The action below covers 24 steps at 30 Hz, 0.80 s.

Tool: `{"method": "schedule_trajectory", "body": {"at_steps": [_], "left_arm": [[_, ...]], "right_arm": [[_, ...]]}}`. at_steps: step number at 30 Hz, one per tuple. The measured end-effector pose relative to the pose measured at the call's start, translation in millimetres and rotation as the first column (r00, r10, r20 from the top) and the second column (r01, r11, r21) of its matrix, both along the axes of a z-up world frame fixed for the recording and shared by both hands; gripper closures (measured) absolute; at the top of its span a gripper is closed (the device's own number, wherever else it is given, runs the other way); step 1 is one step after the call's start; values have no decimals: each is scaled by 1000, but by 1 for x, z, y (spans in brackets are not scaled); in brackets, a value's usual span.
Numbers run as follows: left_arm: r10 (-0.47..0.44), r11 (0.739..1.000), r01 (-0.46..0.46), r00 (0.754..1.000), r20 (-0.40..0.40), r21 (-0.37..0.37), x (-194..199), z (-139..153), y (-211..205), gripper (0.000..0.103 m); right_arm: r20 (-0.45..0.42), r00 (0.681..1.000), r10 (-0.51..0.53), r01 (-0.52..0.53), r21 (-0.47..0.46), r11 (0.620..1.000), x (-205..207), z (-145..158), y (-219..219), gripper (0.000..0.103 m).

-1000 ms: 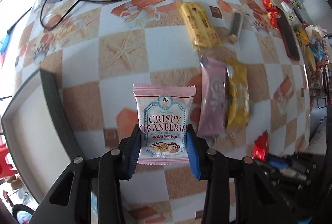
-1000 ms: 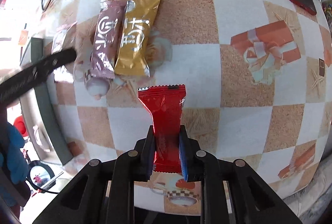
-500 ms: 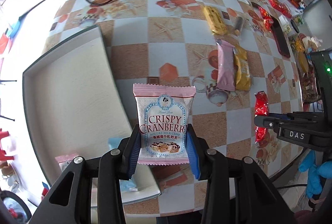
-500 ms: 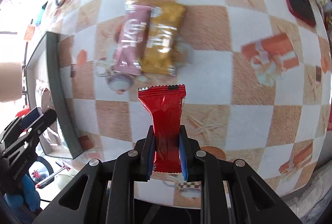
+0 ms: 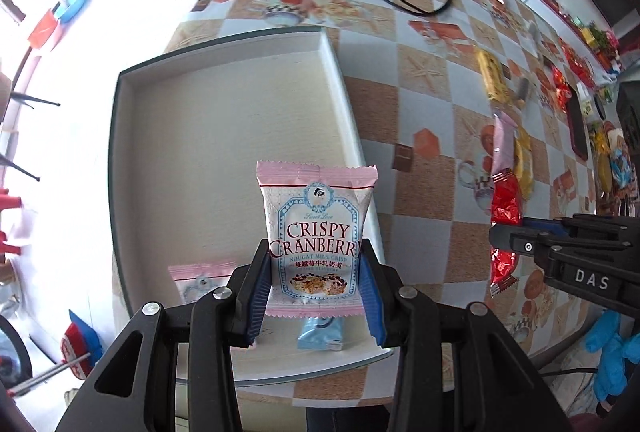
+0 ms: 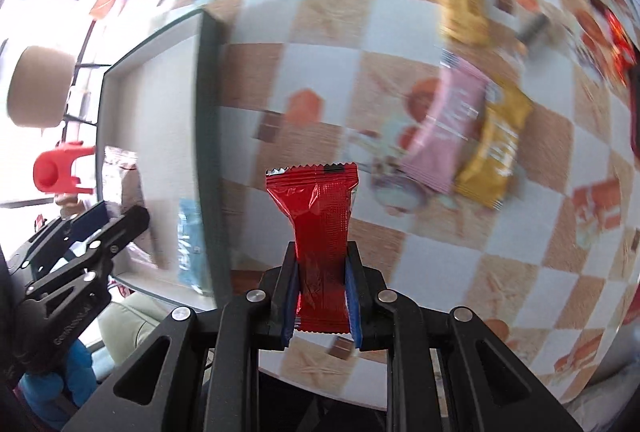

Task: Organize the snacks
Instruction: 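Carry both packets into the white tray and open both tools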

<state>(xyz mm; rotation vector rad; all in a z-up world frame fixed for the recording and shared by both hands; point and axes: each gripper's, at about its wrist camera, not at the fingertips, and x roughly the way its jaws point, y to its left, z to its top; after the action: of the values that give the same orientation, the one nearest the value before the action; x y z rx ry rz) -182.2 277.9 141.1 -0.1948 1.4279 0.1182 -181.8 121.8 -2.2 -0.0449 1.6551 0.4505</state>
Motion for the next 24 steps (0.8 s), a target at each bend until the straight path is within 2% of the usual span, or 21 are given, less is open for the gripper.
{"method": "schedule_trajectory", "body": {"at_steps": [14,24], "left_arm": [[92,996,-92,995,-34,3,-23,-11,51,59],[107,994,-107,992,-66,9,-35,-21,63,59]], "right_arm": [[14,987,157,-158,43,987,-6,7,101,81],[-21,980,197,-196,52,979,-11,-11,138,81]]}}
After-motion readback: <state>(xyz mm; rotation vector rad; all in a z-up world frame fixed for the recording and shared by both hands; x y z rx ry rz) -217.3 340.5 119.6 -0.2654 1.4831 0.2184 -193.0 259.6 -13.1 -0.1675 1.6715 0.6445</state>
